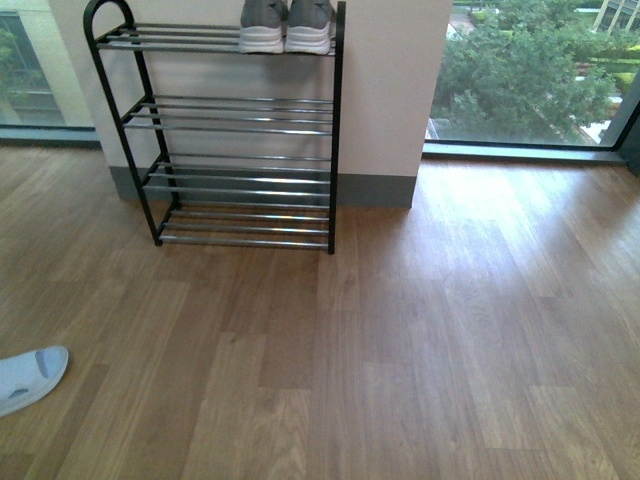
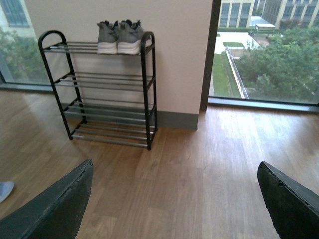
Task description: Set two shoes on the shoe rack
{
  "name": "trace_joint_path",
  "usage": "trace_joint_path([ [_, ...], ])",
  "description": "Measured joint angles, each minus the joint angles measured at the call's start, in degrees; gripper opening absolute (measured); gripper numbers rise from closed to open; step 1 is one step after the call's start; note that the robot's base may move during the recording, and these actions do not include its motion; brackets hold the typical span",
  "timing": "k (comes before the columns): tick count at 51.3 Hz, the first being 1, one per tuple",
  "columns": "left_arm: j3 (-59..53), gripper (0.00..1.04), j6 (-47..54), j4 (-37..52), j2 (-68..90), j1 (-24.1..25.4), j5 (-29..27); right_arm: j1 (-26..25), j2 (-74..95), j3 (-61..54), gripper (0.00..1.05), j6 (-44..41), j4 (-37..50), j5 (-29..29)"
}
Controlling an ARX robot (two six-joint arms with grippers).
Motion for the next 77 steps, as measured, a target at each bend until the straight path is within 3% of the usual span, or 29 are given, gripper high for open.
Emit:
trace_joint_path([
  [77, 0.0, 0.95, 0.0, 0.0, 0.0, 0.04, -0.22, 0.04, 0.02, 0.0, 0.95, 0.0, -0.13, -0.35],
])
